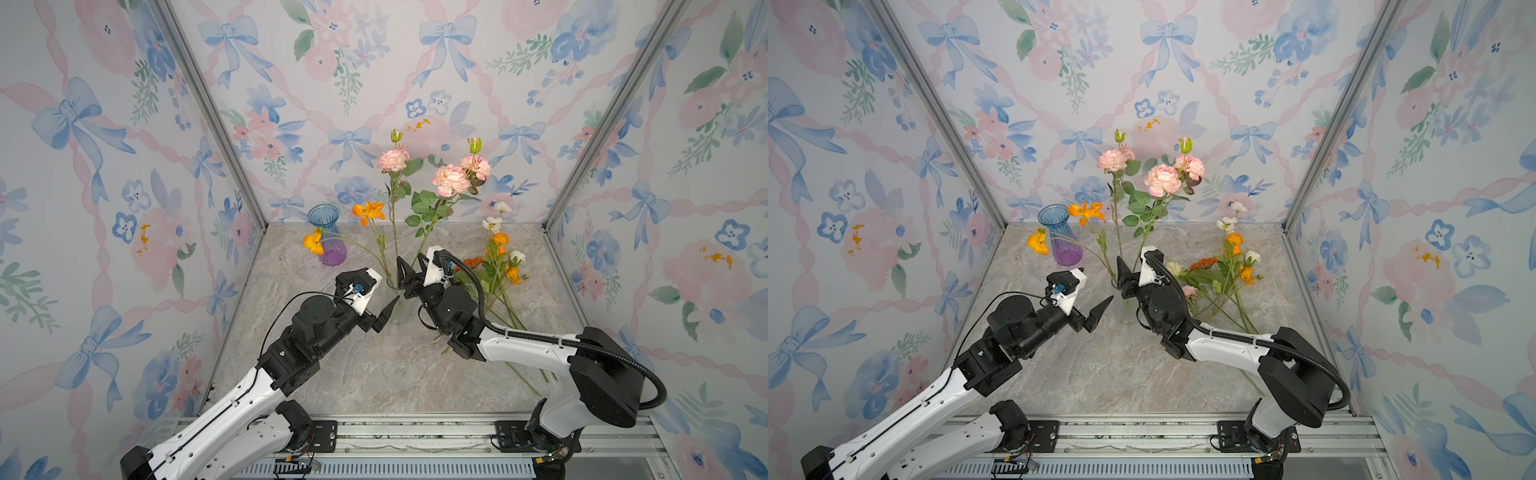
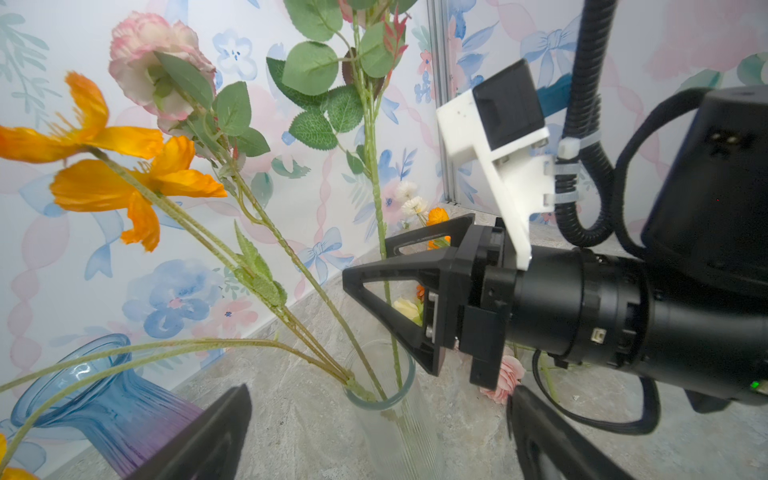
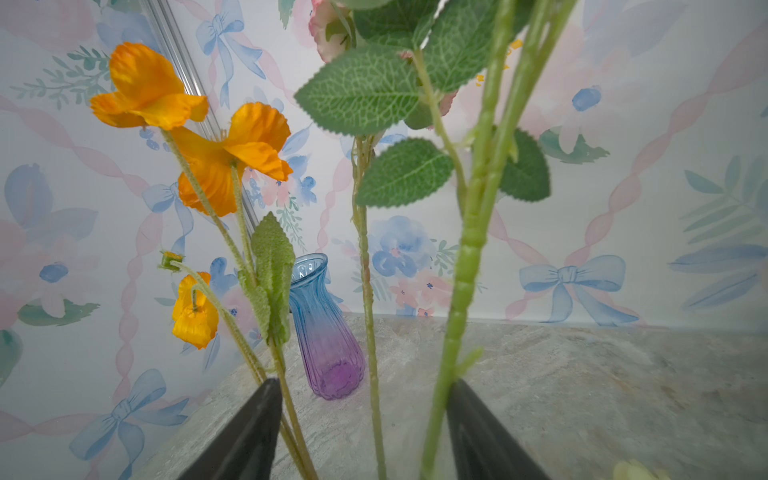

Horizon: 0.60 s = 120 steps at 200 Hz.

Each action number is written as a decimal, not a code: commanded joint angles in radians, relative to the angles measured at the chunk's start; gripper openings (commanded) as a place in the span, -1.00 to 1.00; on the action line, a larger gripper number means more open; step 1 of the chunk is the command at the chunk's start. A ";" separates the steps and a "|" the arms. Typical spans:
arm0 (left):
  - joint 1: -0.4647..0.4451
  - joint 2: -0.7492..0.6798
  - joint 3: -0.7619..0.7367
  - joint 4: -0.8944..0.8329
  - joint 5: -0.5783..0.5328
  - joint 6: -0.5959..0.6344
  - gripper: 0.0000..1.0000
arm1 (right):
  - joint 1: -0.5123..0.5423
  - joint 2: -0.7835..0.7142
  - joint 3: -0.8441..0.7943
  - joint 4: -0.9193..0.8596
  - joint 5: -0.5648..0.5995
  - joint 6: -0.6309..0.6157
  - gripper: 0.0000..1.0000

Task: Arrange the flowers into the vase
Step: 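Open right gripper and return it to the pile while left arm reaches over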

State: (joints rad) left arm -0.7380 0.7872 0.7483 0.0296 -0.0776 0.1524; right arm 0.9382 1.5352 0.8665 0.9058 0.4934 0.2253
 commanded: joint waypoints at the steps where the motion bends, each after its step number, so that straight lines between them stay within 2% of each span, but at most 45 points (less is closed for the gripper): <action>1: 0.009 0.001 -0.011 0.022 0.016 -0.009 0.96 | 0.014 -0.064 -0.010 -0.090 0.022 -0.008 0.54; 21: 0.009 0.001 -0.012 0.022 0.016 -0.009 0.96 | 0.016 -0.105 -0.021 -0.158 0.037 -0.008 0.73; 52: 0.011 0.003 -0.012 0.024 0.017 -0.009 0.96 | 0.015 -0.173 -0.014 -0.311 0.049 0.000 0.86; 120: 0.012 0.012 -0.014 0.021 0.015 0.001 0.96 | 0.010 -0.313 0.097 -0.846 0.046 0.087 0.94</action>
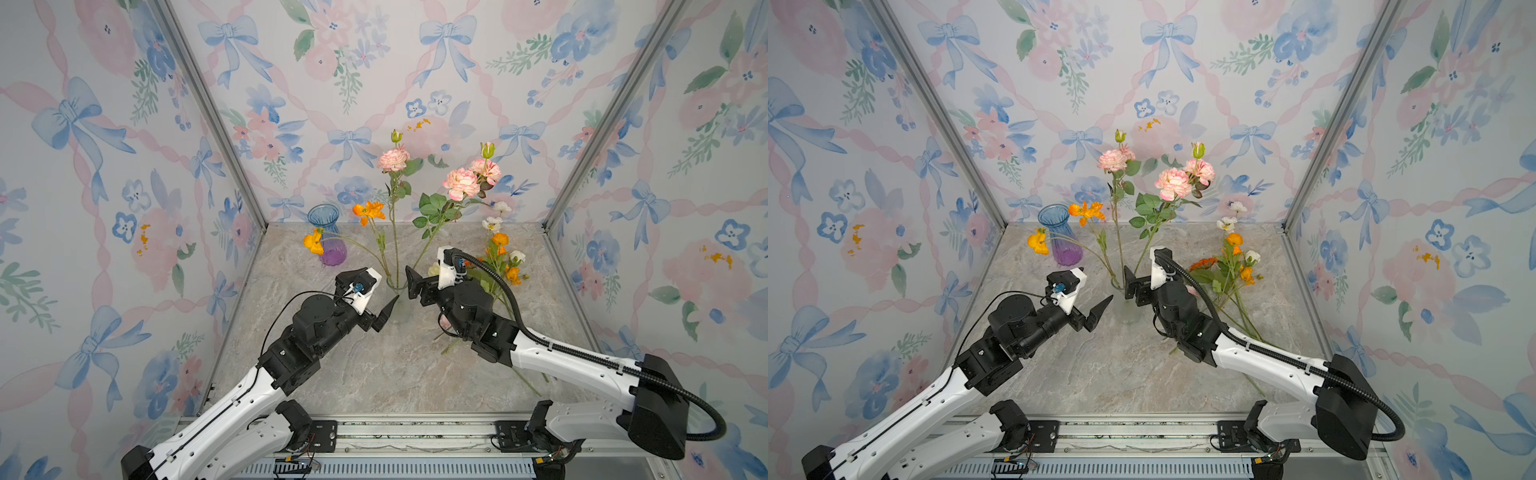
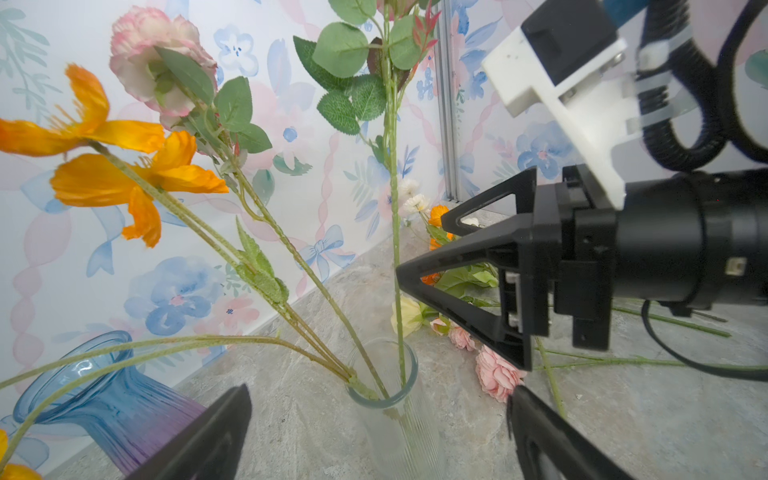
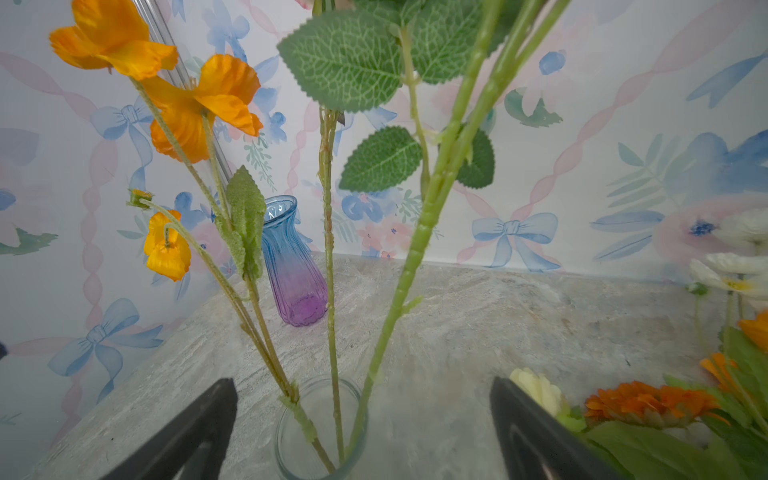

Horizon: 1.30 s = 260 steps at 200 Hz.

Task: Arrange the flowers into the vase
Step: 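Open right gripper and return it to the pile while left arm reaches over, then grasp orange poppy stems in the pile with right gripper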

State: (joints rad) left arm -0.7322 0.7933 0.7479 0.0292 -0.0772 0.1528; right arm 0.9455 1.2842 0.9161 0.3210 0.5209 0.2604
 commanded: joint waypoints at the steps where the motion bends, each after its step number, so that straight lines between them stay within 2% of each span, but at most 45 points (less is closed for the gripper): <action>1: 0.007 0.006 -0.013 0.021 0.015 0.002 0.96 | 0.003 -0.066 0.047 -0.266 0.019 0.053 0.94; 52: 0.006 0.049 -0.020 0.025 0.054 0.046 0.96 | -0.078 -0.253 -0.061 -0.509 0.032 0.171 0.88; 100: -0.040 0.169 0.065 0.023 0.180 0.071 0.96 | -0.227 -0.455 -0.177 -0.725 0.019 0.357 0.77; 116: -0.084 0.228 0.136 -0.005 0.204 0.109 0.96 | -0.308 -0.489 -0.194 -0.810 -0.031 0.451 0.70; 129: -0.136 0.295 0.212 -0.052 0.198 0.165 0.96 | -0.392 -0.489 -0.210 -0.840 -0.143 0.475 0.68; 145: -0.197 0.383 0.282 -0.099 0.158 0.235 0.96 | -0.498 -0.458 -0.236 -0.829 -0.324 0.486 0.65; 164: -0.232 0.446 0.301 -0.100 0.150 0.272 0.96 | -0.580 -0.410 -0.281 -0.779 -0.468 0.496 0.44; 183: -0.232 0.463 0.279 -0.096 0.153 0.253 0.96 | -0.614 -0.376 -0.341 -0.694 -0.494 0.521 0.40; 200: -0.234 0.446 0.231 -0.070 0.109 0.239 0.96 | -0.646 -0.329 -0.376 -0.602 -0.539 0.535 0.29; 208: -0.234 0.433 0.208 -0.051 0.095 0.228 0.96 | -0.656 -0.295 -0.375 -0.577 -0.557 0.536 0.20; 245: -0.245 0.389 0.167 -0.021 0.064 0.230 0.96 | -0.662 -0.147 -0.356 -0.461 -0.573 0.545 0.10; 260: -0.244 0.376 0.148 -0.003 0.064 0.227 0.96 | -0.663 -0.105 -0.352 -0.427 -0.563 0.559 -0.02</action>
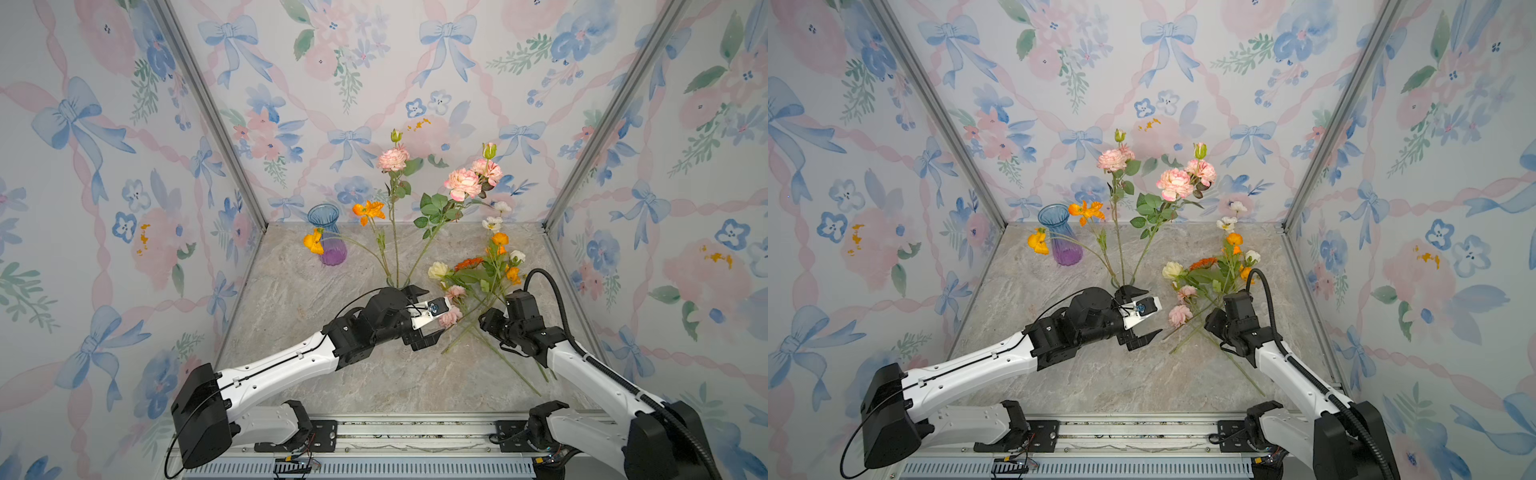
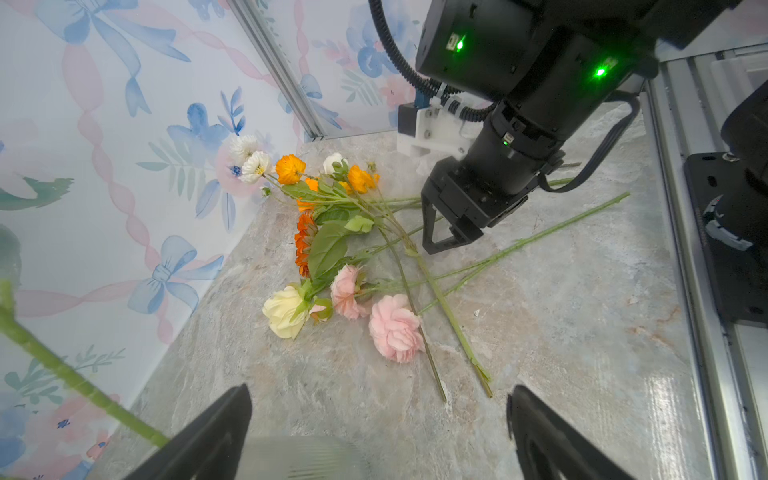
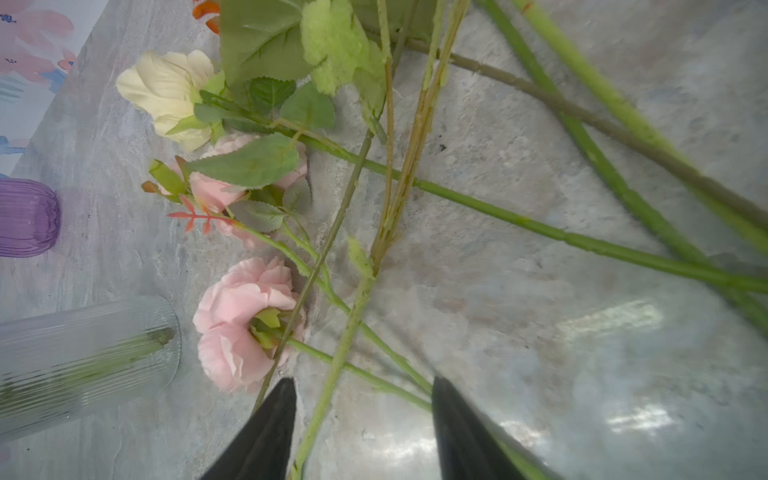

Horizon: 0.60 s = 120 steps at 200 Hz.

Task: Arrange the flowers into the vase
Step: 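Grasp orange poppy stems in the pile with right gripper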

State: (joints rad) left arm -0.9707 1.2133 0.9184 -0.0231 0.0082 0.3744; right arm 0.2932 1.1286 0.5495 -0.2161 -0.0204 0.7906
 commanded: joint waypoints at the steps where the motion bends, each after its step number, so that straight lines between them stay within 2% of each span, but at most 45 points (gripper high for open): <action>1: -0.005 -0.045 -0.023 0.049 -0.020 0.006 0.96 | -0.011 0.052 0.015 0.111 -0.020 0.028 -0.02; 48: -0.006 -0.036 -0.024 0.053 -0.003 0.005 0.96 | -0.009 0.165 0.031 0.151 0.002 0.047 -0.05; 89: -0.006 -0.046 -0.028 0.054 -0.008 0.009 0.96 | -0.010 0.231 0.043 0.207 0.019 0.052 -0.26; 120: -0.005 -0.046 -0.029 0.054 -0.014 0.015 0.96 | -0.010 0.253 0.066 0.195 0.034 0.051 -0.34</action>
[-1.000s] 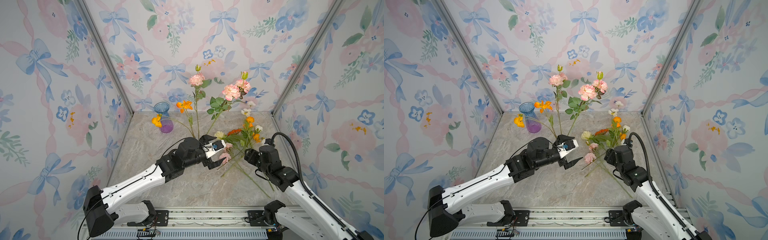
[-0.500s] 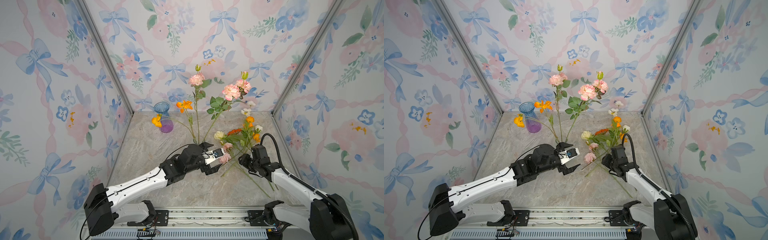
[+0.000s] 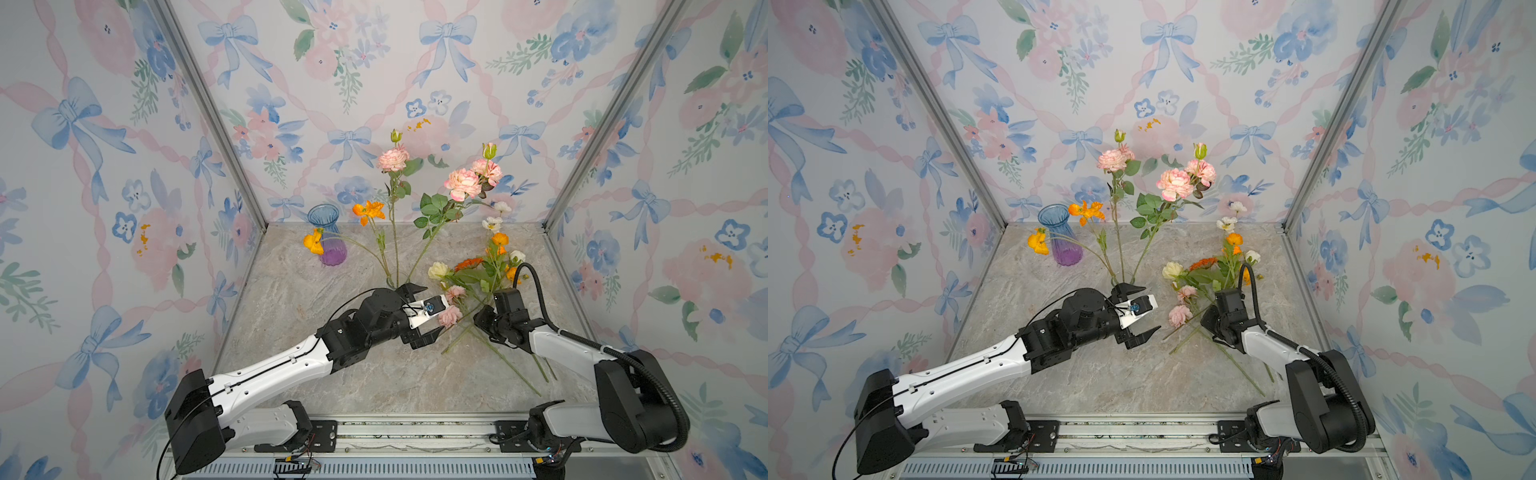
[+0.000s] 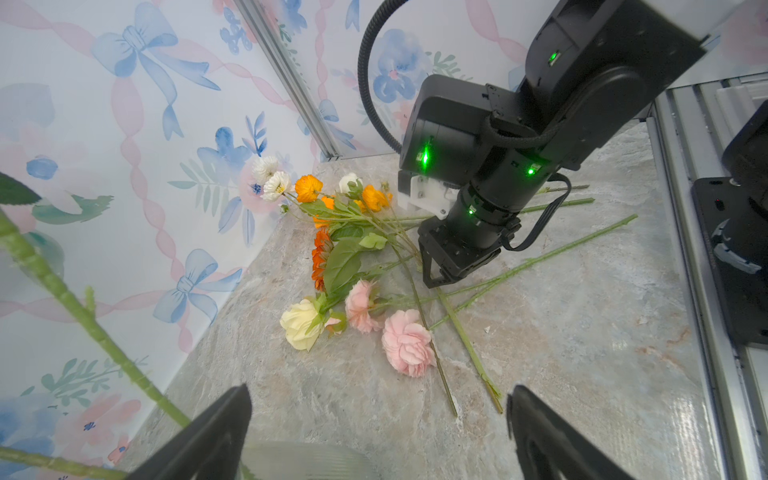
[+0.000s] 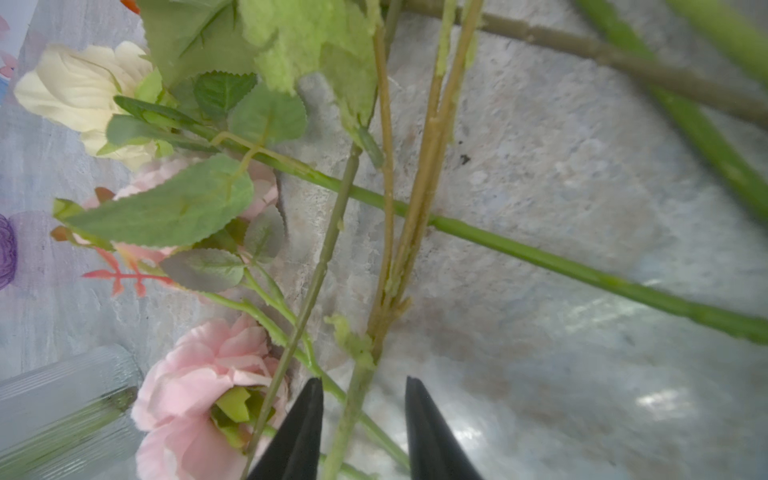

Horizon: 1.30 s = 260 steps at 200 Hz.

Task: Arrange the flowers into the vase
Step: 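Grasp orange poppy stems in the pile with right gripper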

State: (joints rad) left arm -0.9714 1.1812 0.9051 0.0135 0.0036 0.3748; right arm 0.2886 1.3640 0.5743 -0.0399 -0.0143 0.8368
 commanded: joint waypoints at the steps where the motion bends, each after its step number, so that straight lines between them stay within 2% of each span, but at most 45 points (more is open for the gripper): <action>1: -0.004 -0.014 -0.015 0.016 -0.010 0.015 0.96 | -0.005 0.019 0.042 0.019 0.030 0.004 -0.34; 106: -0.004 -0.030 -0.018 0.017 -0.017 0.023 0.96 | 0.026 0.104 0.058 0.045 0.026 0.013 -0.39; 121: -0.003 -0.033 -0.019 0.017 -0.016 0.023 0.96 | 0.030 0.111 0.057 0.046 0.033 0.010 -0.51; 146: -0.004 -0.036 -0.020 0.016 -0.016 0.024 0.96 | 0.029 0.131 0.056 0.066 0.033 0.014 -0.54; 192: -0.003 -0.039 -0.021 0.017 -0.020 0.024 0.96 | 0.034 0.135 0.071 0.071 0.033 0.015 -0.76; 238: -0.004 -0.040 -0.021 0.017 -0.020 0.026 0.96 | 0.049 0.034 0.079 -0.030 0.094 -0.009 -0.99; 260: -0.003 -0.040 -0.022 0.017 -0.020 0.026 0.96 | 0.050 -0.036 0.087 -0.117 0.133 -0.026 -1.00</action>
State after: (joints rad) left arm -0.9714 1.1652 0.8974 0.0135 -0.0036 0.3862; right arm 0.3286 1.4067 0.6228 -0.0448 0.0528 0.8433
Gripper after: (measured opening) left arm 0.979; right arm 0.085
